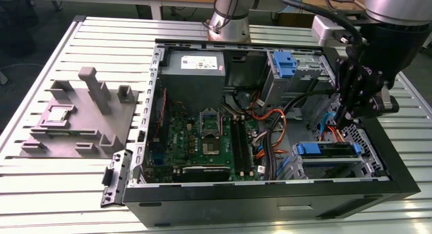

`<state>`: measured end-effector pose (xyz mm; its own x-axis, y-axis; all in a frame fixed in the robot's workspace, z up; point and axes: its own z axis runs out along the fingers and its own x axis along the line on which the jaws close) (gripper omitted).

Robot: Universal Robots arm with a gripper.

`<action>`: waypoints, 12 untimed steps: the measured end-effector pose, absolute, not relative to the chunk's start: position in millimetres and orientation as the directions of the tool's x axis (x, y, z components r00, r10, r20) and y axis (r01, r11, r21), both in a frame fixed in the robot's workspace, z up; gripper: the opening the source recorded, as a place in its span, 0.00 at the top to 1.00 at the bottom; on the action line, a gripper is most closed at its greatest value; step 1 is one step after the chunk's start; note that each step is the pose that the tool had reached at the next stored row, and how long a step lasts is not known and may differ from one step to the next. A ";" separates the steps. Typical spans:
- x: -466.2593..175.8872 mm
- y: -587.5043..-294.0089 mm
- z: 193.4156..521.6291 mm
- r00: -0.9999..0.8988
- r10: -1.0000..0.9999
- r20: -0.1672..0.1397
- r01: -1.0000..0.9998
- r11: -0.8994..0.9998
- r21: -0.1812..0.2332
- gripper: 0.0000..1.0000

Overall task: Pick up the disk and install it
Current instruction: 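Insert the second disk wire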

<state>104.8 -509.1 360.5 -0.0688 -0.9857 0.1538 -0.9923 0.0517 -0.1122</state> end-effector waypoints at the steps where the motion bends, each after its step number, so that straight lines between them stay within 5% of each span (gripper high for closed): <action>1: 104.5 -509.9 360.0 -0.069 -0.986 0.149 -0.992 0.052 -0.116 0.84; 12: 97.9 -520.9 356.8 -0.066 -0.989 0.131 -0.991 0.050 -0.127 0.84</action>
